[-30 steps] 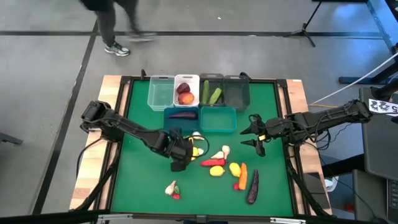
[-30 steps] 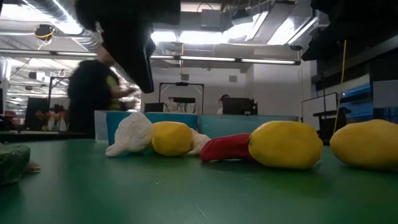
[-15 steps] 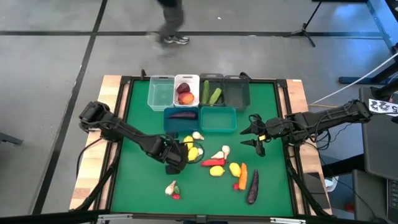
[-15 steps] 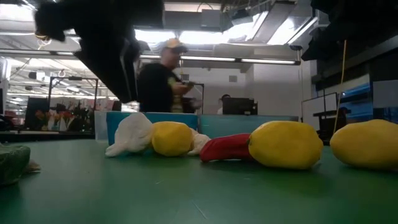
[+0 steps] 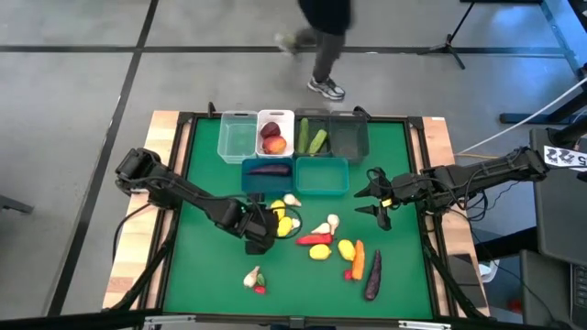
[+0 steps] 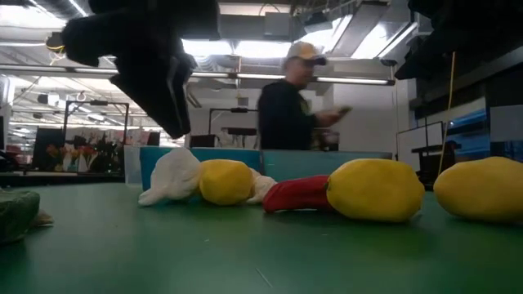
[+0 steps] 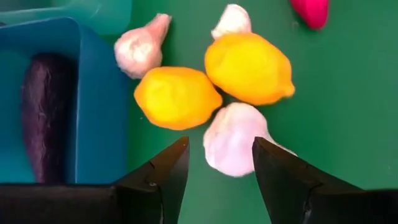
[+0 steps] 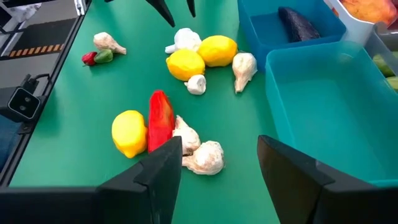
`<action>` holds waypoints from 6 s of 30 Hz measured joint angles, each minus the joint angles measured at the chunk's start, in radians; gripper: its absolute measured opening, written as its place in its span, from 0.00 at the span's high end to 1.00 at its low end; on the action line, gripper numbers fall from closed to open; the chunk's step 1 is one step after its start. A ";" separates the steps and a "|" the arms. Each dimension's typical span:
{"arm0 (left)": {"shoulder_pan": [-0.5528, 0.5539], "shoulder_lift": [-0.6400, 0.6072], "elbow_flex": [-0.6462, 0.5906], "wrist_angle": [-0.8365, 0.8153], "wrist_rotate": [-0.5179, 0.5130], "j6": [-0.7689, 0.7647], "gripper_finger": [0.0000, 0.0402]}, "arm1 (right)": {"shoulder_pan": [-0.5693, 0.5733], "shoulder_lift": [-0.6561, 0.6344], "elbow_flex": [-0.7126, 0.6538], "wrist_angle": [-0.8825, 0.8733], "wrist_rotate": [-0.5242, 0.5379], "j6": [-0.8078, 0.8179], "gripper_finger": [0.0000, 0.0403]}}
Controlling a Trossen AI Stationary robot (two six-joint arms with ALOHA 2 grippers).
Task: Sort produce into baskets
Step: Put the garlic into the transparent bin
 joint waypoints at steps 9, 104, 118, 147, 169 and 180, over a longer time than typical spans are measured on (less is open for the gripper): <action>0.018 -0.145 -0.001 0.150 -0.017 0.119 0.57 | 0.000 -0.063 0.000 0.016 -0.062 -0.158 0.48; 0.251 -0.721 -0.431 0.471 -0.511 -0.008 0.55 | 0.000 -0.401 -0.118 -0.018 0.026 -0.024 0.48; 0.653 -0.608 -0.431 0.357 -0.403 -0.080 0.55 | 0.000 -0.401 -0.118 -0.018 0.025 -0.024 0.48; 0.964 -0.371 -0.431 0.358 -0.036 -0.038 0.41 | 0.000 -0.401 -0.118 -0.046 0.025 -0.021 0.48; 0.382 -0.567 -0.430 0.542 0.295 0.220 0.34 | 0.000 -0.401 -0.118 -0.048 0.025 -0.016 0.48; -0.069 -0.426 -0.430 0.552 0.225 -0.166 0.34 | 0.000 -0.401 -0.118 -0.048 0.024 -0.016 0.48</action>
